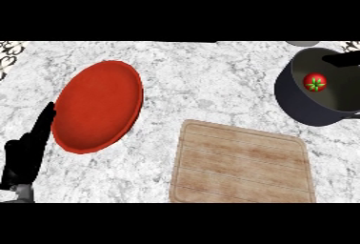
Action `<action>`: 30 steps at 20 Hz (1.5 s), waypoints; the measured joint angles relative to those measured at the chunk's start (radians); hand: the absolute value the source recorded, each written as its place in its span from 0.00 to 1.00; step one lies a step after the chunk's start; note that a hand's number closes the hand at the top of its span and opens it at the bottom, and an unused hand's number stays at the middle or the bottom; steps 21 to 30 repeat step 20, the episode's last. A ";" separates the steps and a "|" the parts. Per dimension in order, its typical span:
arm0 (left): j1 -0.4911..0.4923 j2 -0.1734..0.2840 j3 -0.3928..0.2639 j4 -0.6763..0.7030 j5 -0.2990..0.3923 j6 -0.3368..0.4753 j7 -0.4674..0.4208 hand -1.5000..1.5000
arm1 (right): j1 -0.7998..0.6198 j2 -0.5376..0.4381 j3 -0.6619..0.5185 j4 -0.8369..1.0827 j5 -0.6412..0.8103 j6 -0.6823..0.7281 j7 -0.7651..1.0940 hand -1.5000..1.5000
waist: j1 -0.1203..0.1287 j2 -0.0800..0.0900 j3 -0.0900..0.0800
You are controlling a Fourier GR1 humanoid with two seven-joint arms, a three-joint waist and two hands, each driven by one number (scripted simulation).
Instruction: Pick the tomato from the cutting board and place it in the pot
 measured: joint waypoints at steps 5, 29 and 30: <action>0.014 -0.008 -0.001 -0.007 -0.012 0.011 0.004 0.50 | -0.018 0.025 -0.114 -0.058 -0.153 -0.066 -0.143 0.00 | -0.009 -0.004 0.001; 0.043 -0.007 0.037 -0.027 -0.013 0.002 0.021 0.50 | 0.271 0.074 -0.203 -0.527 -0.498 0.229 -0.071 0.00 | -0.054 -0.021 -0.003; 0.043 -0.007 0.037 -0.027 -0.013 0.002 0.021 0.50 | 0.271 0.074 -0.203 -0.527 -0.498 0.229 -0.071 0.00 | -0.054 -0.021 -0.003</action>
